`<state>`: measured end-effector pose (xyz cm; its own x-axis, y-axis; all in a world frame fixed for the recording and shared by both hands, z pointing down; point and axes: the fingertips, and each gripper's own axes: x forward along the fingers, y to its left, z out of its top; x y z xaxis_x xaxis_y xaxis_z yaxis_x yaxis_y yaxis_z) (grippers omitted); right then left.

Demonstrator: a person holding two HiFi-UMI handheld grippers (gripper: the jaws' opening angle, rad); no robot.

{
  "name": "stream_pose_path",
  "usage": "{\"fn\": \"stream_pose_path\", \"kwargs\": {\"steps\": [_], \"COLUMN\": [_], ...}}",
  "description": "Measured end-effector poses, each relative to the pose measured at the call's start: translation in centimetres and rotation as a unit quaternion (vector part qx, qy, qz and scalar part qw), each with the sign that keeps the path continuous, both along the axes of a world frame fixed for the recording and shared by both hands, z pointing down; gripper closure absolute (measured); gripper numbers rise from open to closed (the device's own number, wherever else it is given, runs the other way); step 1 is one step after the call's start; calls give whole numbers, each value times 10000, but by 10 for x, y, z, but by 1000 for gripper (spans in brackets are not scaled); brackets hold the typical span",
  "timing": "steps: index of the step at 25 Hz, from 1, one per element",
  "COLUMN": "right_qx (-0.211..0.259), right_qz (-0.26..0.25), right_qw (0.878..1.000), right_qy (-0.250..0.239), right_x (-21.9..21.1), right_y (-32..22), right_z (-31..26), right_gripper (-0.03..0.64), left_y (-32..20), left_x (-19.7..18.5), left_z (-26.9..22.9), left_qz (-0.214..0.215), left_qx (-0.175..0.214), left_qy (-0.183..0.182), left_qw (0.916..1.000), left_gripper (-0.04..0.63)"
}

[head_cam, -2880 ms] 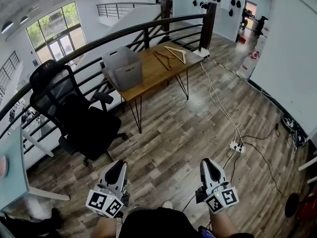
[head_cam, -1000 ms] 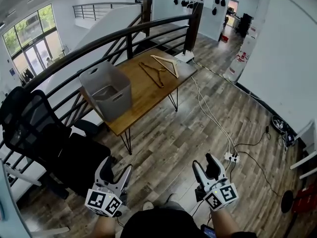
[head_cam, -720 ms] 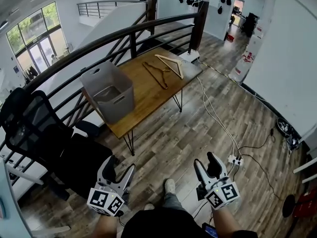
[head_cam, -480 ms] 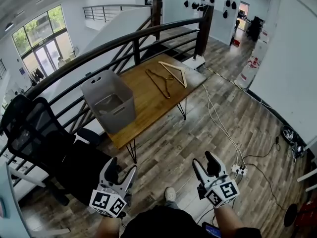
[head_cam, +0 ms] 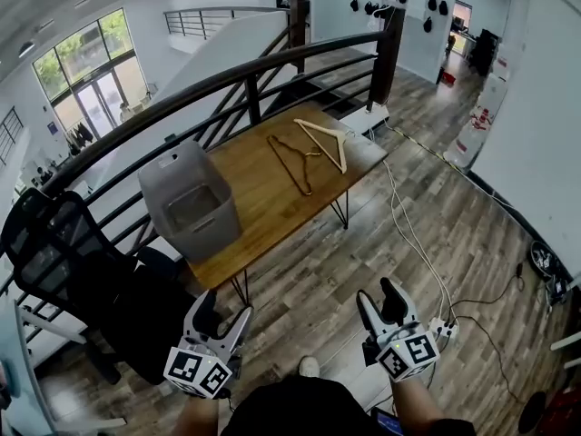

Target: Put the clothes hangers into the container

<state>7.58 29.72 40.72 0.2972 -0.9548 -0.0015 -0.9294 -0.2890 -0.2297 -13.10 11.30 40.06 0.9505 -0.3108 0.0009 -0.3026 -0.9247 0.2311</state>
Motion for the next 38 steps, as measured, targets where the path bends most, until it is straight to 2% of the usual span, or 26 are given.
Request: {"fn": "stream_pose_path", "kwargs": {"steps": [9,17,28,38], "right_qx": [7,-53,-170,-227], "right_qz": [47,10,428,352], "right_qw": [9999,9998,9989,9990], "right_qy": [-109,-167,5,158], "right_x": [50,58,118,144], "right_y": [8,-19,-75,-151], "right_z": [7,11,5,-6], "right_gripper": [387,390,397,402], "left_y": [5,-19,-86,-131], "left_x": [42,55,139,199], "left_z": [-7,1,4,-3], "left_qz": [-71,-43,505,1062], "left_qx": [77,90,36,33], "left_qy": [75,-35,159,331], "left_qw": [9999,9999,9986,9938], "left_gripper": [252,252,252,253]}}
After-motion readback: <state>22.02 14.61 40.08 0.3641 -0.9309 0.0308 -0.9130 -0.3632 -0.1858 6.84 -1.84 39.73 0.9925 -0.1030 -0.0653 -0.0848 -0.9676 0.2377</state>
